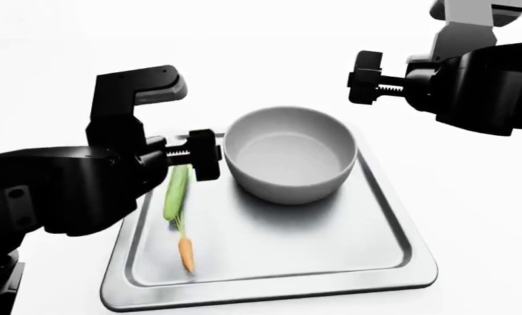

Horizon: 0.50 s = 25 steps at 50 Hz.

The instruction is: Place the two vegetables and bowl onto the tray for setting up a vegetable dip station.

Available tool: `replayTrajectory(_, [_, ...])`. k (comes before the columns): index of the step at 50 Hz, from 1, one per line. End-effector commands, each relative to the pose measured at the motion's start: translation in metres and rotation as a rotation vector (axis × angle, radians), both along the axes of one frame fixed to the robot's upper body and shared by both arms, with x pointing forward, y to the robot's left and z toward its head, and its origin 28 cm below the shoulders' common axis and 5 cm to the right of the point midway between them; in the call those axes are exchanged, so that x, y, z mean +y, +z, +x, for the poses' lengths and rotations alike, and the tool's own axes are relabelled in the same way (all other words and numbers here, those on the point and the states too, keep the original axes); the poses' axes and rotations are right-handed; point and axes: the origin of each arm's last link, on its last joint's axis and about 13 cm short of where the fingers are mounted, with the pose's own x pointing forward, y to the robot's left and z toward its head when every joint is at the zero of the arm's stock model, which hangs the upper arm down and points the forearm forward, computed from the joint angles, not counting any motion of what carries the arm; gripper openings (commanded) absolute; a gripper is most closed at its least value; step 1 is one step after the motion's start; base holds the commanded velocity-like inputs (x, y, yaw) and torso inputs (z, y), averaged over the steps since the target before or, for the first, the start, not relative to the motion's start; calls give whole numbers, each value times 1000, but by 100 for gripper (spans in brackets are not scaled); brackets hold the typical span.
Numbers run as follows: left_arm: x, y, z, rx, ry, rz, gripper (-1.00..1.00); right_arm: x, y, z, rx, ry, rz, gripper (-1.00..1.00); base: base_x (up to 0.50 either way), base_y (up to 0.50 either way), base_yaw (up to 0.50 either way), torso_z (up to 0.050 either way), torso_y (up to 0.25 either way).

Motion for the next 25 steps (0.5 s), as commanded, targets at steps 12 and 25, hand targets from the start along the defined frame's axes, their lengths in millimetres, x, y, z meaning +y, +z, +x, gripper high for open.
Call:
replayTrajectory(12, [5, 46, -1, -146, 46, -26, 100, 0, 2, -1, -6, 1, -2, 100, 0, 0, 0, 0, 0])
replayTrajectory(25, [9, 125, -20, -468, 96, -55, 100, -1, 14, -9, -51, -1, -7, 100, 0, 0, 0, 0, 0])
